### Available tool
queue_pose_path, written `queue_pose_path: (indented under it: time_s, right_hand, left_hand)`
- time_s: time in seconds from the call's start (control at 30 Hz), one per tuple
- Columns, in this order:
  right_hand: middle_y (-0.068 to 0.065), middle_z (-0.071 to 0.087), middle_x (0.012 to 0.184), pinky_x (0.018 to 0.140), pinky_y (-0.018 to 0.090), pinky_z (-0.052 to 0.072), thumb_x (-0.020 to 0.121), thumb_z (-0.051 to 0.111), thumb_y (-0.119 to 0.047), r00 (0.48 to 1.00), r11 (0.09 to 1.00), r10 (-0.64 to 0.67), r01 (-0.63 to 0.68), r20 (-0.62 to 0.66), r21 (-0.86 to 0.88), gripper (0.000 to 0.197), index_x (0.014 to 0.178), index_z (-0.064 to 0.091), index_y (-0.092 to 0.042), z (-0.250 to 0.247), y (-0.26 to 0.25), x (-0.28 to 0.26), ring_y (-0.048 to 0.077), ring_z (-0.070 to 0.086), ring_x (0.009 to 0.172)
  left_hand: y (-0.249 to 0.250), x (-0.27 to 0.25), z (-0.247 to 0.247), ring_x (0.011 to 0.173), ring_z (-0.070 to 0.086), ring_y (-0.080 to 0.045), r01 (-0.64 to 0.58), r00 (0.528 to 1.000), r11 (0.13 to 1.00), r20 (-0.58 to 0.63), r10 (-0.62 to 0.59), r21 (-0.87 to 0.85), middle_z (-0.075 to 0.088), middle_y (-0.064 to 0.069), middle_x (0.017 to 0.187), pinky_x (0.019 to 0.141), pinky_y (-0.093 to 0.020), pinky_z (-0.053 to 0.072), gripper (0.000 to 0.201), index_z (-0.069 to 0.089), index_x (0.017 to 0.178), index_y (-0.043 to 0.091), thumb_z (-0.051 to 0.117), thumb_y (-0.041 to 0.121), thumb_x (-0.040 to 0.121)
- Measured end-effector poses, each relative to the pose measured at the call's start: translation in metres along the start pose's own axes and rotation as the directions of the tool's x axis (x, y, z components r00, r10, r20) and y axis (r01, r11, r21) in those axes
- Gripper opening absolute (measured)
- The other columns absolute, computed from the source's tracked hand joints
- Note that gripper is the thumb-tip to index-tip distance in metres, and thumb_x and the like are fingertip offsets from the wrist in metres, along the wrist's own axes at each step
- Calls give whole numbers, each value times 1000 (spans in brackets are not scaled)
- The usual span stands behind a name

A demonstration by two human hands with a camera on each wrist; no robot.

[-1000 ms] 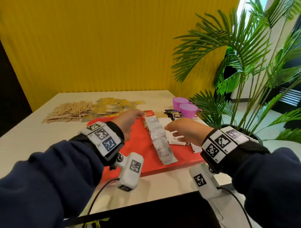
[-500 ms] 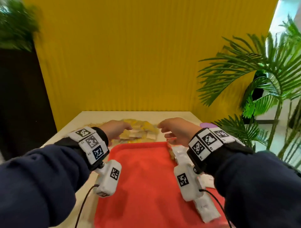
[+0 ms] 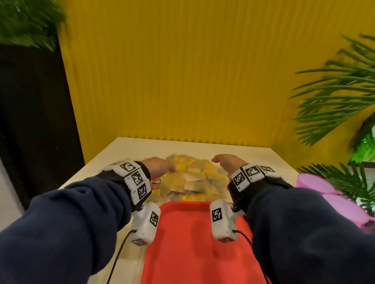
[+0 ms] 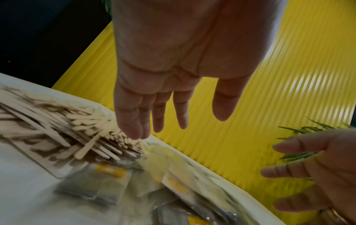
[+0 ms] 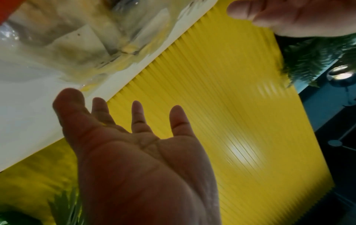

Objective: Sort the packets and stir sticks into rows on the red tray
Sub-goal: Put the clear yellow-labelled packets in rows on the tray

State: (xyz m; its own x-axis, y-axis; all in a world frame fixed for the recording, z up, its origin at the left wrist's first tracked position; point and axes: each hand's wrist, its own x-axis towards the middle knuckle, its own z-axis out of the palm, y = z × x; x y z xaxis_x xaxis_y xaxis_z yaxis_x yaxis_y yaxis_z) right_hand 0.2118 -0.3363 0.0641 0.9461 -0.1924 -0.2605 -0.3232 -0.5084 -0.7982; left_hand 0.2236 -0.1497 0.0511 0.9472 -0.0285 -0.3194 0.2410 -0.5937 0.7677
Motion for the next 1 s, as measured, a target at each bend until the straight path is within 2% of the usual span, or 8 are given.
queue_pose_path:
  time_s: [0.17,0.33,0.43,0.6,0.77,0.83,0.9,1.0]
  right_hand:
    - [14,33,148,106,32,29,100,37,-17,997,985,69,-75,-39,-154,43,141,35,-2,2,-2,38,29,32,136]
    - [11,37,146,106,30,29,100,35,-16,997,950,58,-68,-42,-305,40,140,39,-7,-2,1,64,26,37,133]
    - [8,35,148,107,29,28,100,36,-13,998,941,62,-67,-25,-333,42,142,35,-9,-2,6,75,24,35,135]
    - [11,35,148,104,29,30,99,40,-16,995,912,76,-46,57,-408,43,141,34,-6,0,11,87,25,34,135]
    - [2,46,140,76,14,36,94,52,-27,993,857,-1,60,115,-511,43,135,45,-13,6,25,100,19,47,124]
    - [6,44,140,53,6,38,94,52,-19,995,910,32,10,93,-415,44,136,43,-9,5,27,100,23,43,128]
    - [12,42,142,40,12,35,93,51,-12,994,926,25,16,103,-377,45,136,41,-3,3,21,82,26,40,131]
    - [10,47,137,66,15,42,94,51,-18,995,900,52,-11,84,-436,42,134,46,-5,9,26,99,25,45,127]
  left_hand:
    - [-1,31,8,130,39,-30,37,999,999,22,-38,13,37,-13,145,107,-40,37,49,39,138,8,54,23,94]
    - [9,50,19,125,41,-27,5,999,993,36,-10,120,39,-7,143,91,-33,42,42,46,134,12,50,25,95]
    - [18,57,25,127,42,-27,-36,999,965,42,26,260,41,-9,143,95,-33,41,41,45,136,9,45,23,97]
    - [29,56,35,140,25,-23,-109,988,878,150,43,467,16,-3,156,108,-29,29,58,12,150,22,40,29,100]
    - [34,52,47,138,27,-22,-190,963,746,268,17,638,25,-6,153,105,-26,27,50,24,148,16,35,30,101]
    - [33,51,51,137,28,-22,-213,956,727,292,17,653,28,-7,152,105,-26,26,50,28,146,14,38,29,100]
    - [32,52,53,139,24,-20,-229,954,719,297,34,656,25,-5,154,106,-24,23,52,24,148,17,39,29,100]
    - [30,54,54,141,22,-19,-247,956,704,287,65,666,20,-2,155,105,-22,23,54,20,149,23,39,32,99]
